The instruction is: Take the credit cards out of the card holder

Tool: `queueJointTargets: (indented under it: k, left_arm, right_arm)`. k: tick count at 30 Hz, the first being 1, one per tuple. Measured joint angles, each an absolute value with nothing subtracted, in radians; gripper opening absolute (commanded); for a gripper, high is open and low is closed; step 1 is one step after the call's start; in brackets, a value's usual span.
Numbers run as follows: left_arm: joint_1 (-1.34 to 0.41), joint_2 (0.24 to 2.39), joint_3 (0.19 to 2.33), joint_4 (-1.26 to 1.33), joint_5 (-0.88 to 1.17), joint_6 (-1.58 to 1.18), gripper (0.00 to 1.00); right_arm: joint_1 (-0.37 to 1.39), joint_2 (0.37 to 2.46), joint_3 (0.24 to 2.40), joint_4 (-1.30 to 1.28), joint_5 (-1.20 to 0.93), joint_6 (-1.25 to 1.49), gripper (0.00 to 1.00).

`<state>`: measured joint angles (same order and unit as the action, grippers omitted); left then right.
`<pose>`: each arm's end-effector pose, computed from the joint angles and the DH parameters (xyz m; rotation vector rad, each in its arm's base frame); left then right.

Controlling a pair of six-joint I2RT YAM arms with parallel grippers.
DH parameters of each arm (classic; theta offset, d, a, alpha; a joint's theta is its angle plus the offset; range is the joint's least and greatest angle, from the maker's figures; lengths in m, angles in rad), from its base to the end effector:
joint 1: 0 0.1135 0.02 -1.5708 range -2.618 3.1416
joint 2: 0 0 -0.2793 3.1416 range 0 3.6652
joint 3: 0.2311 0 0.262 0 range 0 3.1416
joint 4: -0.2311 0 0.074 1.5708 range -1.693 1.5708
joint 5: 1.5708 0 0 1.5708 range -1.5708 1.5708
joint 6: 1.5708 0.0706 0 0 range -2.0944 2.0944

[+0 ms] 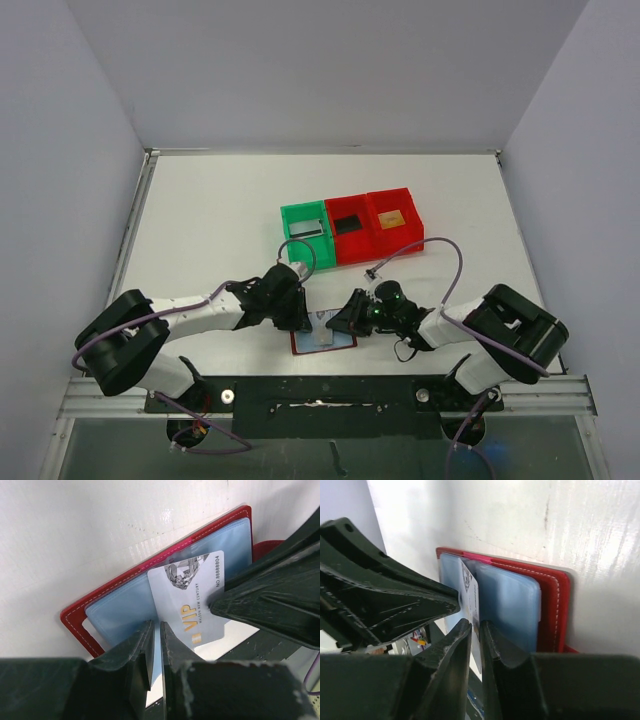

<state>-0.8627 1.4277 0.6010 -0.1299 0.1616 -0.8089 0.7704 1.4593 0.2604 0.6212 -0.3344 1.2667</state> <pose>0.1734 -0.2200 0.1255 0.1439 2.7344 -0.7926 0.1671 0.1945 0.0984 0.3973 2.5100 1.3914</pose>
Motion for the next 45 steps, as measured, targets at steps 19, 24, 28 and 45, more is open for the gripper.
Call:
queueJointTargets:
  k: [19,24,28,45]
  left_arm:
    - [-0.865,1.427,0.595,-0.115,0.162,-0.808,0.11]
    - [-0.868,1.434,0.61,-0.136,0.154,-0.799,0.11]
    - [-0.872,1.436,0.618,-0.15,0.143,-0.796,0.12]
    - [-0.875,1.292,0.599,-0.163,0.06,-0.81,0.44]
  right_arm:
    - [0.781,1.53,0.278,0.688,-0.361,1.295,0.08]
    - [0.78,1.529,0.298,0.654,-0.359,1.292,0.0]
    - [0.778,1.472,0.308,0.574,-0.348,1.262,0.0]
    - [0.758,1.126,0.277,0.303,-0.207,1.135,0.0]
